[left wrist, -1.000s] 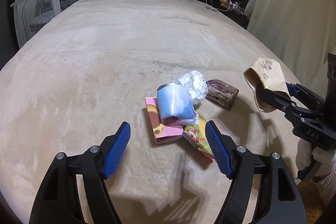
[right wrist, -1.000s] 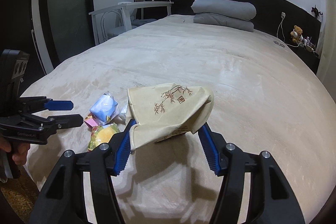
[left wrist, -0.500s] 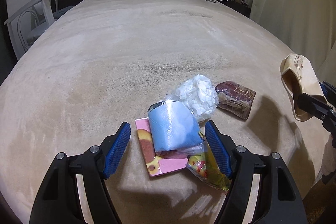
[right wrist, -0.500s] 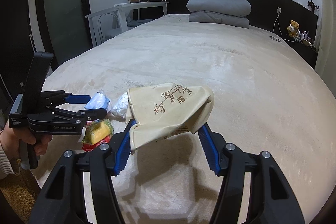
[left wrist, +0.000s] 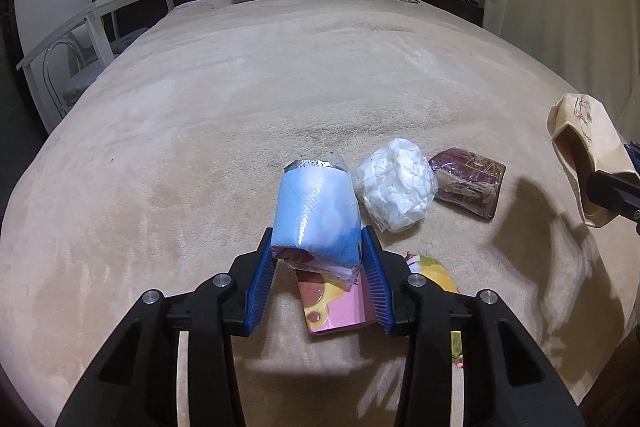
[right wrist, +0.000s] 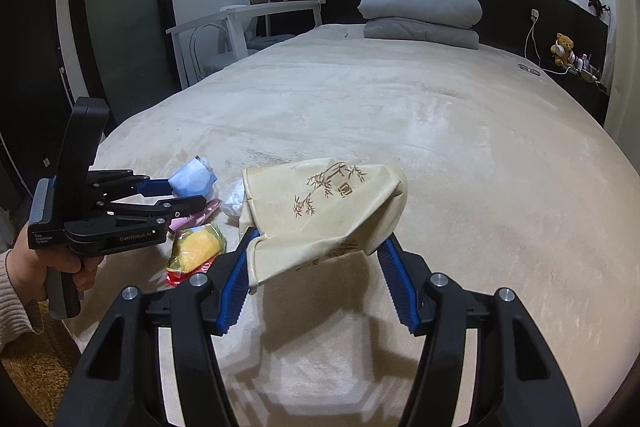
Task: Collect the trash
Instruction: 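Carry the brown paper bag and blue cup down toward the clear floor bag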
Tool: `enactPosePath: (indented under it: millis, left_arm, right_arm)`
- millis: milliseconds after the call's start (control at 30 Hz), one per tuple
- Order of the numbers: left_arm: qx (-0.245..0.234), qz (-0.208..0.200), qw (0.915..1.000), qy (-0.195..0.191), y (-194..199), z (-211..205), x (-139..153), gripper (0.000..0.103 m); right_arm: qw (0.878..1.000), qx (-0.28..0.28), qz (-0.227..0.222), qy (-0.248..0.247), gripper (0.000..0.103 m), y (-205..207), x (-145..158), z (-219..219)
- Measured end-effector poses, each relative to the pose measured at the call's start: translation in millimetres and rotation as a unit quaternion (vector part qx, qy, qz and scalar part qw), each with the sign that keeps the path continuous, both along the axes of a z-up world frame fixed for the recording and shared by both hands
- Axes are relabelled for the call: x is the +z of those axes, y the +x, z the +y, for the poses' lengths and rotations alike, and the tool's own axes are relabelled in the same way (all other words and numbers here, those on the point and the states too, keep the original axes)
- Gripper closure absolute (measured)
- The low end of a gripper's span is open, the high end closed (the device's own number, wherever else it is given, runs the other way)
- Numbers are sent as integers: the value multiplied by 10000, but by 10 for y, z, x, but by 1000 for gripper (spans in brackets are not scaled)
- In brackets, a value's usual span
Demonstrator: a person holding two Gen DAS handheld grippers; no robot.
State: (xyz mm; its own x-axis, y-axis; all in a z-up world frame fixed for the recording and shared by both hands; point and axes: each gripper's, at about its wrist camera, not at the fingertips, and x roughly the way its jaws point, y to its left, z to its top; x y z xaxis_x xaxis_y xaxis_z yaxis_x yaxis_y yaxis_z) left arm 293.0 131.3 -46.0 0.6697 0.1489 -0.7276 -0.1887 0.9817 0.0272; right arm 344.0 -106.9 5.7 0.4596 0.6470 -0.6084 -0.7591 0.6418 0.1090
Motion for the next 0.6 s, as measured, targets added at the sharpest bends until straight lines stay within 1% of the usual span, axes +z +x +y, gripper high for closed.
enactPosePath:
  millis: [167, 300, 433, 600]
  left_arm:
    - [95, -273, 9996, 27, -140, 12, 112, 62]
    - [75, -493, 9988, -16, -299, -15, 217, 62]
    - [70, -699, 9974, -164, -475, -38, 318, 62]
    - [-74, -1077, 9938, -260, -742, -142, 487, 62]
  right_arm:
    - [10000, -33, -69, 59, 43, -82, 49, -61]
    - [9998, -71, -124, 116, 43, -179, 103, -117]
    - [9996, -119, -210, 141, 43, -276, 150, -177]
    - [9992, -207, -288, 197, 43, -404, 189, -286]
